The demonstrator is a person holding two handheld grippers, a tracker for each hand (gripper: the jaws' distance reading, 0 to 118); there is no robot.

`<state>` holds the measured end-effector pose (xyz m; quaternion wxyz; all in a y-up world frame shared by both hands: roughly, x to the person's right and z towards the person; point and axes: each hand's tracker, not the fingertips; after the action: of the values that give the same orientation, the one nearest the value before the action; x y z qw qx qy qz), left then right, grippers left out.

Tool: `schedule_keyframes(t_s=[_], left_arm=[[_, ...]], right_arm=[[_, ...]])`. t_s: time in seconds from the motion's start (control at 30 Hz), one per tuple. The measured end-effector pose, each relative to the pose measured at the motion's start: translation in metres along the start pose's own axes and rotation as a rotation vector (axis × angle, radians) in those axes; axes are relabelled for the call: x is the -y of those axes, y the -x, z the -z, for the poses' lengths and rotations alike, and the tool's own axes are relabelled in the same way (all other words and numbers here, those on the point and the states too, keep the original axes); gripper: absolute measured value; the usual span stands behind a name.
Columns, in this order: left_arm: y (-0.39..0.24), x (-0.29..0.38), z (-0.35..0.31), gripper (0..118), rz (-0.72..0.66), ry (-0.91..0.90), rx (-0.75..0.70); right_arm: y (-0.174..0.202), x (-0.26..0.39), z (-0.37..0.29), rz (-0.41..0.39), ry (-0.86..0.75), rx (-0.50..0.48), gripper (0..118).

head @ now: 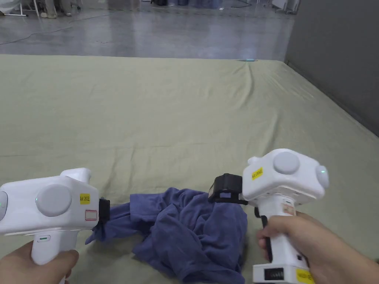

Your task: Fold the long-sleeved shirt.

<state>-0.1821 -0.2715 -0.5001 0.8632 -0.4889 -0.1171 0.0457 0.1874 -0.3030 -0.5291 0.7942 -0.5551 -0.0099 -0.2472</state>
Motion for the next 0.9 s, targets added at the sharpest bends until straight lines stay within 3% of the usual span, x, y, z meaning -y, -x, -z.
schedule_keyframes(t_s=[0.03,0.1,0.13,0.17,0.23,0.3,0.4,0.5,0.77,0.9], left_arm=[[0.005,-0.005,-0.001,0,-0.011,0.008,0.009],[0.008,-0.002,-0.002,0,-0.017,0.013,0.01],[0.012,-0.003,-0.003,0,-0.026,0.015,0.011],[0.015,-0.005,-0.003,0,-0.028,0.018,0.012],[0.021,-0.005,-0.007,0,-0.046,0.018,0.022],[0.028,-0.013,-0.016,0,-0.079,0.013,0.037],[0.036,-0.036,-0.048,0,-0.083,-0.044,0.035],[0.048,-0.077,-0.095,0,-0.104,-0.137,0.044],[0.044,-0.207,-0.222,0,-0.075,-0.41,0.049],[0.026,-0.271,-0.261,0,-0.064,-0.518,-0.004]], right_arm=[[-0.003,-0.004,0.015,0.022,0.054,0.013,113],[0.003,0.006,0.023,0.021,0.088,0.078,55],[0.005,0.01,0.024,-0.01,0.09,0.097,37],[0.007,0.011,0.017,-0.043,0.047,0.106,35],[0.014,0.018,-0.007,-0.08,0.034,0.073,11],[0.014,0.015,-0.037,-0.078,-0.014,0.037,10],[0.029,0.007,-0.105,-0.211,-0.108,0.015,10],[0.05,-0.007,-0.178,-0.325,-0.22,0.053,10],[0.125,-0.079,-0.312,-0.419,-0.434,0.079,10],[0.177,-0.12,-0.343,-0.483,-0.522,0.17,10]])
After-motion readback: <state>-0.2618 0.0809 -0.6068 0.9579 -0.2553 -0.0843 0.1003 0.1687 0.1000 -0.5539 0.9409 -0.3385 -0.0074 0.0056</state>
